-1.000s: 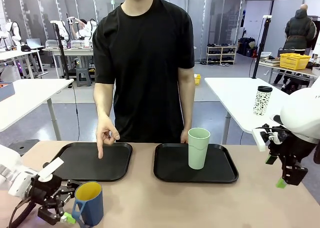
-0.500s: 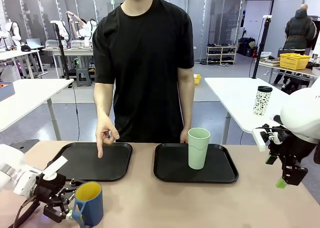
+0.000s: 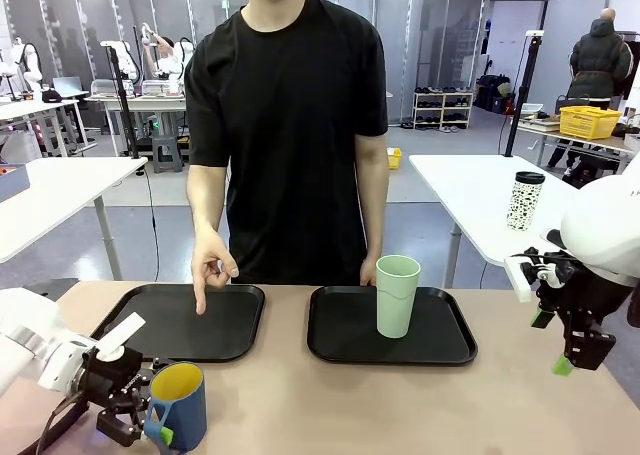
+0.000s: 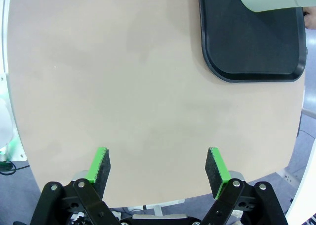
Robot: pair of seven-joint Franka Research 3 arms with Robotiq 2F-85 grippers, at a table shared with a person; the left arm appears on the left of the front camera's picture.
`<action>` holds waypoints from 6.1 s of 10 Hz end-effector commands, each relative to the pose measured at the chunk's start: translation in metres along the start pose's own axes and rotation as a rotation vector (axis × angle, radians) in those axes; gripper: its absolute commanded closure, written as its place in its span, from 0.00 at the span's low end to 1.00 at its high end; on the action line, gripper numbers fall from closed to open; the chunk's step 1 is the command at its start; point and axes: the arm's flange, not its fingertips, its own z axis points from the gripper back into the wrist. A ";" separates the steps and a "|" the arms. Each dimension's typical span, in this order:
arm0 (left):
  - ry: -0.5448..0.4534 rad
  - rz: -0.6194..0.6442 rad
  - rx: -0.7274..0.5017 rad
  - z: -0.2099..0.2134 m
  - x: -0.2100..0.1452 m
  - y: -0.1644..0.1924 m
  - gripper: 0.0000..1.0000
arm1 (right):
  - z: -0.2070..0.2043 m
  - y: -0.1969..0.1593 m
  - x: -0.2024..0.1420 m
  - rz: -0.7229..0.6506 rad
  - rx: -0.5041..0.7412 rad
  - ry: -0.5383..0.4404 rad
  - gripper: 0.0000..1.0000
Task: Sort and store the cups by type.
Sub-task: Pick up the Handle plastic cup and place it into the empty Flat Tray.
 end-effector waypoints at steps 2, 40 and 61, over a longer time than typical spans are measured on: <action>-0.041 -0.063 0.011 -0.012 -0.006 0.007 0.00 | -0.001 0.001 0.002 -0.020 -0.006 0.014 0.03; -0.293 -0.105 0.207 0.126 0.022 0.161 0.29 | -0.001 0.001 0.002 -0.020 -0.006 0.014 0.03; -0.263 -0.087 0.231 0.141 -0.071 0.215 0.29 | -0.001 0.001 0.002 -0.020 -0.006 0.014 0.03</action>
